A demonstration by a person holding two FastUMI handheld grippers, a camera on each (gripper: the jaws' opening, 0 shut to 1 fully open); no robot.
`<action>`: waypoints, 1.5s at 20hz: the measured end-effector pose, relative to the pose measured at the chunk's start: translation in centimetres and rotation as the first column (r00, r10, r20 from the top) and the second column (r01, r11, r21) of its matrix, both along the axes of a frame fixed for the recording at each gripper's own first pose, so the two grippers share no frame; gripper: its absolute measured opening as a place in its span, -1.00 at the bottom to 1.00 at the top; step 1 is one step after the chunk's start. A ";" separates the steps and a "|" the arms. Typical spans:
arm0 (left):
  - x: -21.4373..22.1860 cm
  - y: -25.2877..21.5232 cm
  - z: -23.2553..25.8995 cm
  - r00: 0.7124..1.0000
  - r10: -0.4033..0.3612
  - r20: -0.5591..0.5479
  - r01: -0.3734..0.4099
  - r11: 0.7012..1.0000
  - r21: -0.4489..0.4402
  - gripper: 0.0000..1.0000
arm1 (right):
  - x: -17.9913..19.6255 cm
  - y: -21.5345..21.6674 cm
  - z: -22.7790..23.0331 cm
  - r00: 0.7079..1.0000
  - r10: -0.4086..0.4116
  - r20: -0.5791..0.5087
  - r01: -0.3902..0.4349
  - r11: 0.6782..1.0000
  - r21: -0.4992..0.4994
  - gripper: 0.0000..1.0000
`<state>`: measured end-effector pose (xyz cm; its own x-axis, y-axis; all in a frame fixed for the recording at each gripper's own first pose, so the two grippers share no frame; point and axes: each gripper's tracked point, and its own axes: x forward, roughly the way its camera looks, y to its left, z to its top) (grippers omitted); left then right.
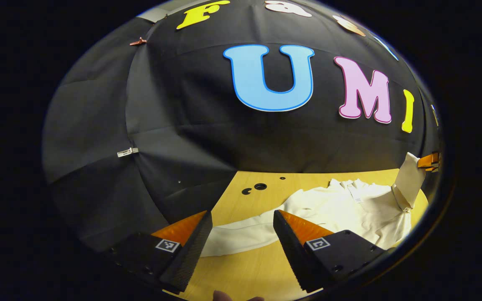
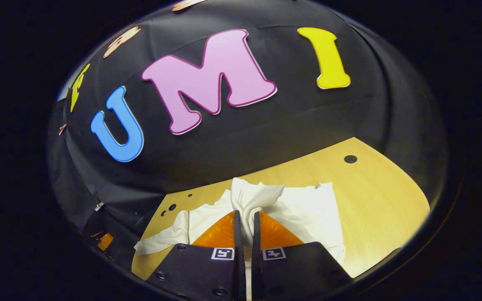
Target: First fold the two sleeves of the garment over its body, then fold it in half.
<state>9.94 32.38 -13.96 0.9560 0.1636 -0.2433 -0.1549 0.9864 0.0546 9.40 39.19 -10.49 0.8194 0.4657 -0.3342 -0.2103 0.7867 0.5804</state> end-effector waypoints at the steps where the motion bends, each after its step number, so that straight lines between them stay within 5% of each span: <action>1: 0.3 0.7 -0.5 1.000 0.006 -0.007 -0.006 1.000 0.002 0.87 | -0.1 1.4 -0.3 1.000 0.020 -0.004 -0.020 1.000 0.000 -0.81; 15: 1.8 7.2 -6.3 0.989 0.088 -0.117 -0.087 0.996 0.014 0.89 | -0.6 15.9 -12.1 0.969 0.179 -0.172 -0.177 0.984 0.023 -0.81; 26: 2.5 8.7 -11.0 0.967 0.099 -0.234 -0.104 0.995 -0.006 0.89 | -1.1 18.4 -17.0 0.939 0.203 -0.277 -0.202 0.979 0.032 -0.74; 27: 2.6 8.9 -11.4 0.965 0.102 -0.240 -0.107 0.994 -0.009 0.88 | -1.2 18.4 -16.7 0.937 0.211 -0.278 -0.208 0.977 0.042 -0.34; 28: 2.6 9.2 -11.8 0.961 0.102 -0.255 -0.109 0.994 -0.014 0.89 | -1.4 18.3 -16.5 0.935 0.216 -0.281 -0.211 0.976 0.048 -0.15; 29: 2.6 9.5 -12.5 0.957 0.100 -0.274 -0.110 0.994 -0.019 0.88 | -1.5 18.0 -16.3 0.934 0.218 -0.283 -0.212 0.976 0.050 -0.41; 30: 2.8 9.6 -13.2 0.952 0.098 -0.291 -0.108 0.994 -0.021 0.89 | -1.7 17.6 -16.1 0.934 0.218 -0.284 -0.214 0.976 0.044 0.04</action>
